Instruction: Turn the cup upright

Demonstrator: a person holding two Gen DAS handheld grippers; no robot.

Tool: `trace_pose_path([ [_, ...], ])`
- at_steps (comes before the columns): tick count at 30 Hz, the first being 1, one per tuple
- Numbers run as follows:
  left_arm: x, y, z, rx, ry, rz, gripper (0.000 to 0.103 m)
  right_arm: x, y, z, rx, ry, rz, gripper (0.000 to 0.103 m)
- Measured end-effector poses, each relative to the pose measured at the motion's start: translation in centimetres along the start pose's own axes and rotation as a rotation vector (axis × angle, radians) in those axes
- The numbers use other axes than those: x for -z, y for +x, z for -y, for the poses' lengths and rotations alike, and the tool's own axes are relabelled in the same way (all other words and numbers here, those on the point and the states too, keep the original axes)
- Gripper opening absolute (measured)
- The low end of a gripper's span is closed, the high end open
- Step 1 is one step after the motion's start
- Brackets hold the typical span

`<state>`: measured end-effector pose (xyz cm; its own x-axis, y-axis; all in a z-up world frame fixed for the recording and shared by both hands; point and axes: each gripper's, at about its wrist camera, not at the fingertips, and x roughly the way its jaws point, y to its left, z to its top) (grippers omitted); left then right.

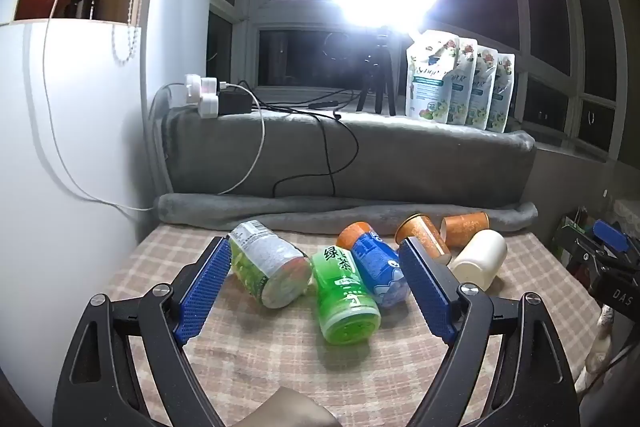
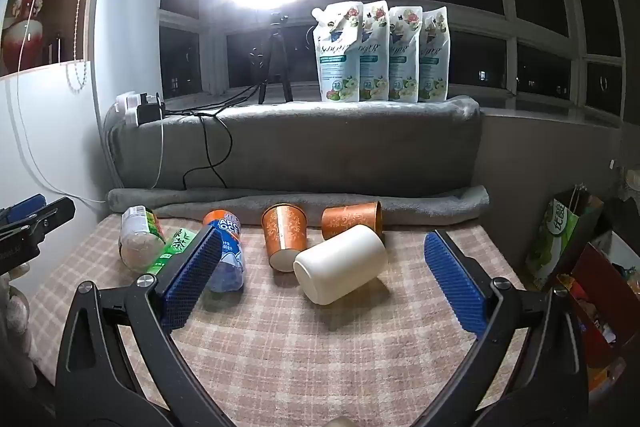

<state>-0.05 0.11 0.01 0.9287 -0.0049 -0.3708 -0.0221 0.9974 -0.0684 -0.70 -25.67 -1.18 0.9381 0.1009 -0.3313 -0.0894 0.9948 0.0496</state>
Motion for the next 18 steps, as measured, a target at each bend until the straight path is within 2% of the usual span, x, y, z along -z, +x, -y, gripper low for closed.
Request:
trace_pose_path([
  [7, -0.1, 0.0, -0.9, -0.003, -0.006, 0.001, 0.086, -0.3, -0.2, -0.2, 0.001, 0.001, 0.006, 0.103],
  [18, -0.9, -1.6, -0.1, -0.022, 0.010, 0.037, 0.086, -0.7, -1.0, -0.2, 0.008, 0.000, 0.035, 0.103],
])
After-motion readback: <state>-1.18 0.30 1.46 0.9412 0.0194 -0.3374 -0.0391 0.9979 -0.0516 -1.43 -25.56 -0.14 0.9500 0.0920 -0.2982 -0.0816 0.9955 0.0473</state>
